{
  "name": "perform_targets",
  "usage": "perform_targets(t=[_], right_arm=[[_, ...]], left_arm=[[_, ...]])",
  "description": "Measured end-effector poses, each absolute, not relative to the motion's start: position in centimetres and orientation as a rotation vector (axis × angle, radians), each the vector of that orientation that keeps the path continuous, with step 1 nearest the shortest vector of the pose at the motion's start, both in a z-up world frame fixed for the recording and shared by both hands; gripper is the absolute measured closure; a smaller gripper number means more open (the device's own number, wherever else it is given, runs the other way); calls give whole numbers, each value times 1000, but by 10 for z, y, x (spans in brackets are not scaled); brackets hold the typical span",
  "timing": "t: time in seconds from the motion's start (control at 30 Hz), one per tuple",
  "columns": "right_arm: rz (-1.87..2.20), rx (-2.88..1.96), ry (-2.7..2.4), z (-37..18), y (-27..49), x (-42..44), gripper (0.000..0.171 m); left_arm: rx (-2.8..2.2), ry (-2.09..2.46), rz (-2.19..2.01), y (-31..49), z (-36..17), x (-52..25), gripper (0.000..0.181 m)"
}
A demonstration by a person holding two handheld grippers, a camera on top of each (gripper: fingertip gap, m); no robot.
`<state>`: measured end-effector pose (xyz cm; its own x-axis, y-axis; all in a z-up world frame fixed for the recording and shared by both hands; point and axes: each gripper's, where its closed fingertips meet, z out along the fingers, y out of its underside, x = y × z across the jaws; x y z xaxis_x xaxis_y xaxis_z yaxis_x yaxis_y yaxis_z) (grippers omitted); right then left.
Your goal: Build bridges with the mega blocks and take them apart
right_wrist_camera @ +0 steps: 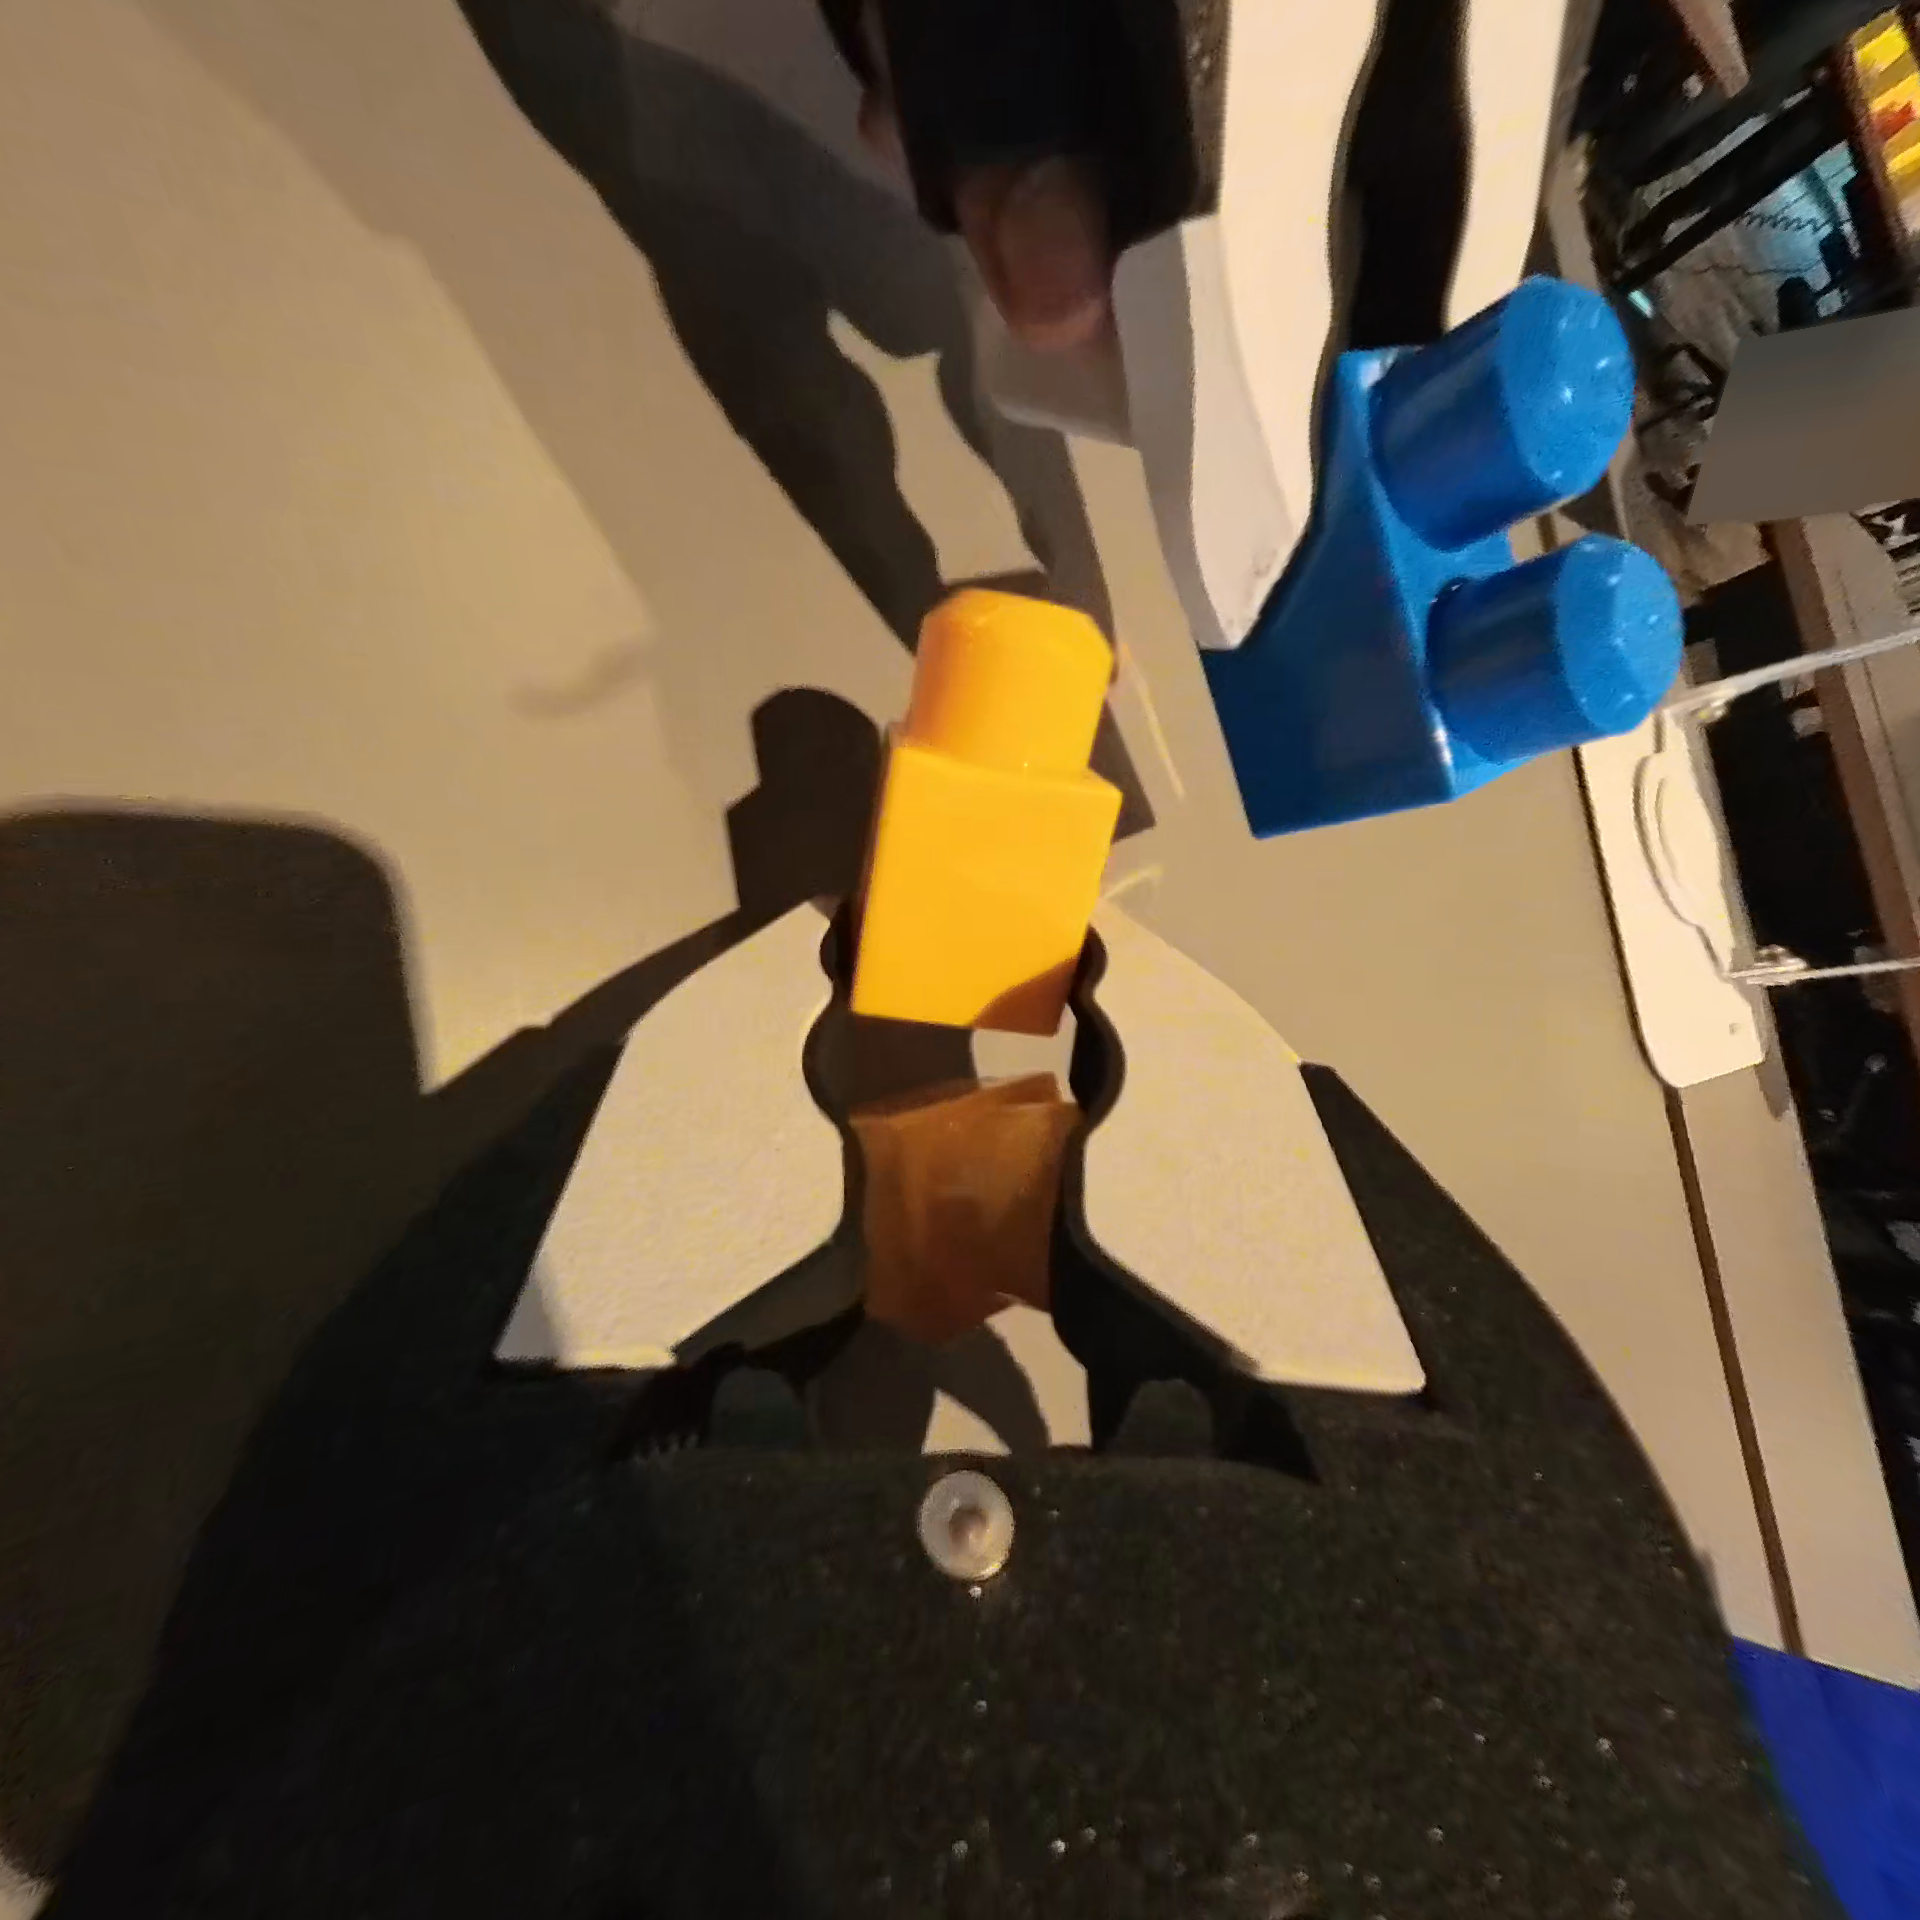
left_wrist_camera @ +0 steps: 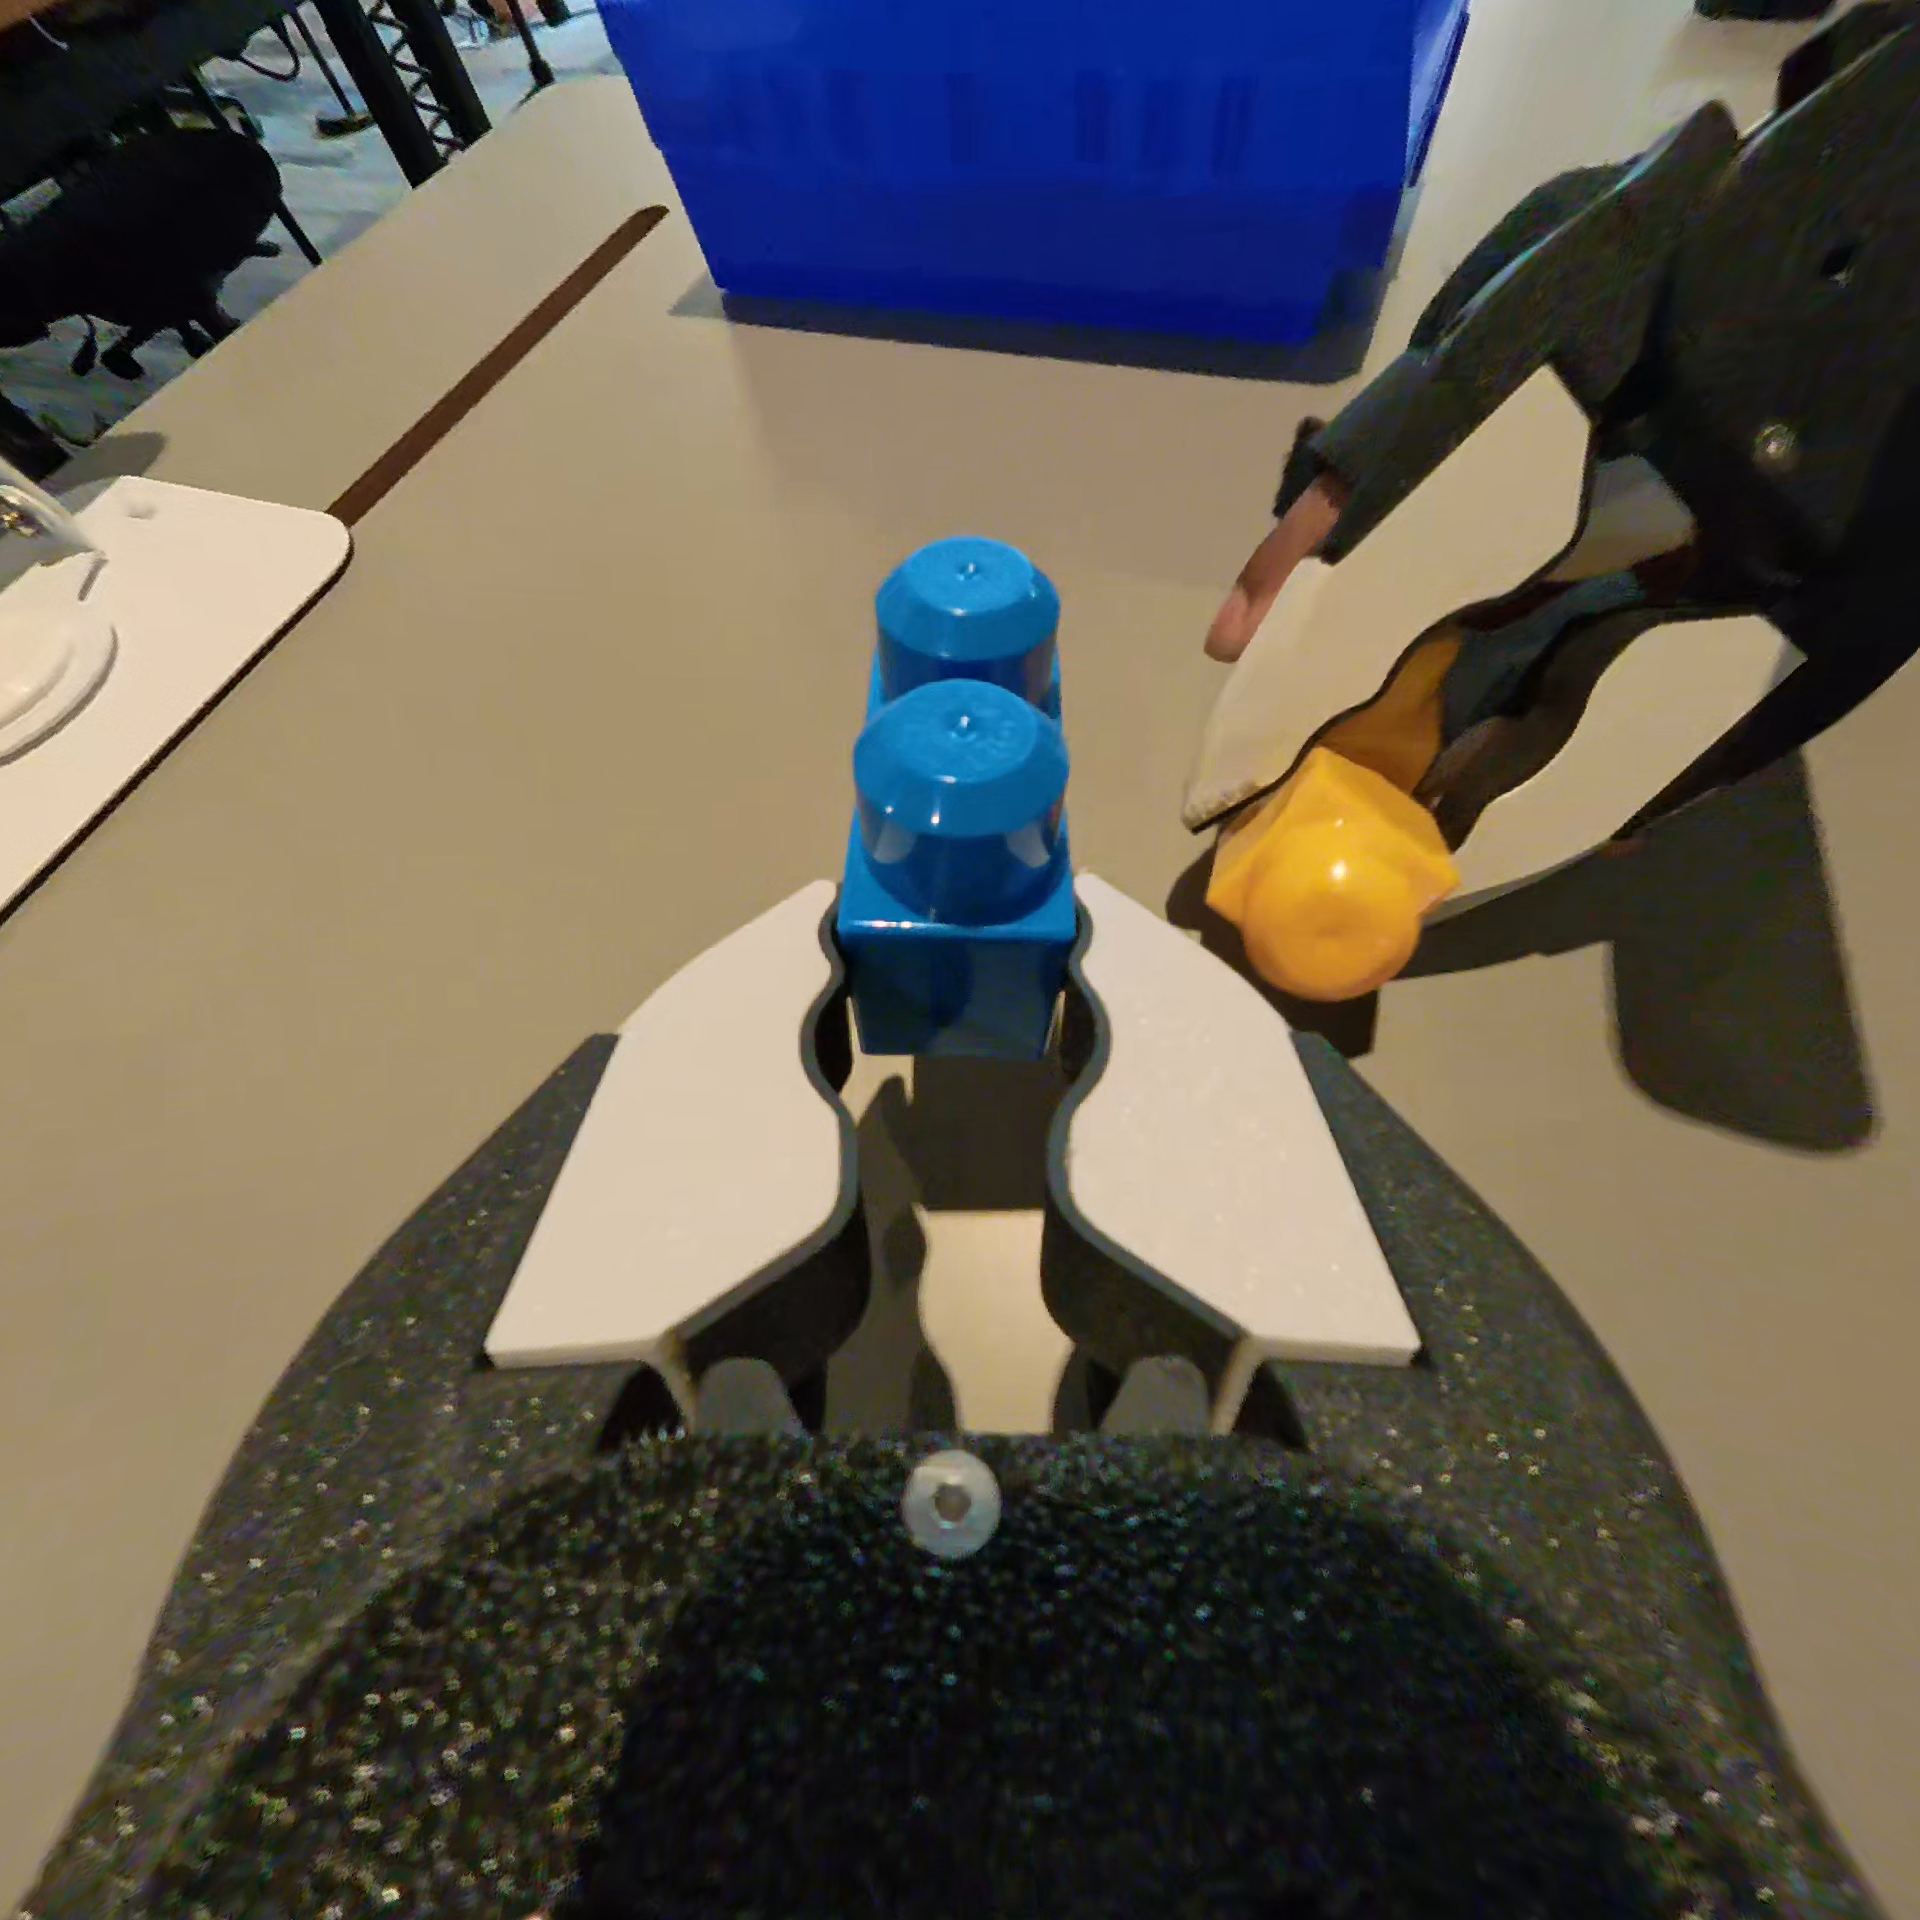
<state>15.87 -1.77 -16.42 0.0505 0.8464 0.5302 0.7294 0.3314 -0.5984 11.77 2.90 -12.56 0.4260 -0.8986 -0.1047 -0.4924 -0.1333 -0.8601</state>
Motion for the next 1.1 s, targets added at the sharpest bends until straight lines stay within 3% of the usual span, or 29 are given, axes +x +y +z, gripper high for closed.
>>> perform_targets(t=[0.27,0.43,0.7,0.8,0.97,1.1], right_arm=[[324,-1400,-1626,-143,-20,161,111],[430,-1403,-1566,-125,-14,183,112],[517,-1551,-1694,-163,-20,190,113],[500,-1550,-1738,-171,-25,187,121],[599,-1487,-1614,-143,-22,183,108],[785,-1426,-1379,-100,-16,182,115]], left_arm=[[-1823,1204,-571,30,-135,118,145],[-1878,1185,-597,32,-143,115,145],[-1907,1108,-760,32,-142,116,146],[-1884,1102,-758,32,-137,117,146],[-1721,1194,-771,17,-118,128,146],[-1567,1358,-773,-8,-110,145,146]])
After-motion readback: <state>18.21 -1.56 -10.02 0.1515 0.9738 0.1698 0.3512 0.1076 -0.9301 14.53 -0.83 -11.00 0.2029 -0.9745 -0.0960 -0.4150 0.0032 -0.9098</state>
